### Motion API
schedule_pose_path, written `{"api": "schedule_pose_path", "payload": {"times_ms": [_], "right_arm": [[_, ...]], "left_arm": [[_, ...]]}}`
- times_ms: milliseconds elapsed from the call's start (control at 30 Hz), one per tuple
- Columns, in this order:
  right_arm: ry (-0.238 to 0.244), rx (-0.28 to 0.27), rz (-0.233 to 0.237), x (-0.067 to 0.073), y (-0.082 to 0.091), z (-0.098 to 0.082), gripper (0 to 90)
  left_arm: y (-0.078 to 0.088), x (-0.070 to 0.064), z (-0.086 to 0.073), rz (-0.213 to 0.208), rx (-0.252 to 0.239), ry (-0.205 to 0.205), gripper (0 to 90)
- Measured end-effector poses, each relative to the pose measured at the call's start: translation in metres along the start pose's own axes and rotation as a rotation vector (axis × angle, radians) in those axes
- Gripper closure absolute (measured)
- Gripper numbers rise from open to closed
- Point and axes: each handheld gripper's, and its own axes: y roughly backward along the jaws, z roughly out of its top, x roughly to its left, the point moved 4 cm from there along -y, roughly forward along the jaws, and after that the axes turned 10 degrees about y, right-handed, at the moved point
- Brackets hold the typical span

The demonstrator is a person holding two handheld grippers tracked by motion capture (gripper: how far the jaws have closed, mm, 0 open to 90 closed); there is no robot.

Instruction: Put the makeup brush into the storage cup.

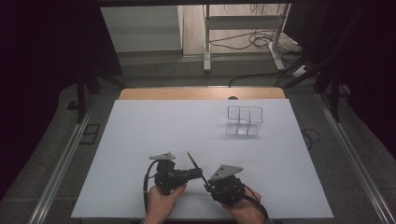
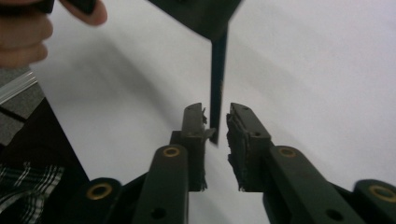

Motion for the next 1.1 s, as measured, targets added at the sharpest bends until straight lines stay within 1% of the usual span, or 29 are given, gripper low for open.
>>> {"api": "schedule_pose_path", "payload": {"times_ms": [33,133,267,333,433,600,667,733,800,867,933,1000,1067,1100], "right_arm": [[-0.001,-0.002,0.005,-0.001,0.002,0.0,72.0],[-0.014,-0.007,0.027,-0.007,0.008,-0.001,67.1],[-0.022,-0.02,0.031,-0.016,0.016,-0.001,62.1],[-0.03,-0.036,0.033,-0.019,0.02,0.001,59.4],[-0.038,-0.065,0.034,-0.023,0.025,0.005,55.7],[-0.043,-0.109,0.043,-0.028,0.032,0.012,55.0],[-0.041,-0.126,0.053,-0.029,0.034,0.015,53.8],[-0.039,-0.134,0.051,-0.031,0.035,0.017,51.4],[-0.04,-0.139,0.061,-0.032,0.035,0.02,50.9],[-0.041,-0.147,0.059,-0.033,0.035,0.023,51.0],[-0.044,-0.157,0.07,-0.034,0.035,0.026,51.4],[-0.04,-0.176,0.073,-0.035,0.035,0.031,51.7],[-0.049,-0.197,0.084,-0.035,0.035,0.036,51.9],[-0.054,-0.203,0.093,-0.036,0.035,0.039,51.9]], "left_arm": [[0.001,0.0,0.001,0.009,-0.002,0.0,83.8],[0.004,0.001,0.002,0.046,0.007,-0.026,83.8],[0.005,0.001,0.002,0.068,0.02,-0.05,83.8],[0.004,0.0,0.003,0.068,0.021,-0.056,83.8],[0.004,-0.001,0.003,0.079,0.028,-0.074,83.8],[0.002,-0.003,0.003,0.087,0.034,-0.086,83.8],[0.002,-0.004,0.003,0.092,0.037,-0.094,83.8],[0.001,-0.004,0.003,0.094,0.039,-0.098,83.8],[0.0,-0.005,0.003,0.098,0.044,-0.103,83.8],[-0.001,-0.006,0.003,0.096,0.045,-0.106,83.8],[-0.002,-0.007,0.003,0.096,0.046,-0.11,83.8],[-0.002,-0.007,0.003,0.097,0.049,-0.114,83.8],[-0.003,-0.008,0.002,0.097,0.052,-0.119,83.8],[-0.003,-0.008,0.002,0.096,0.051,-0.115,83.8]]}}
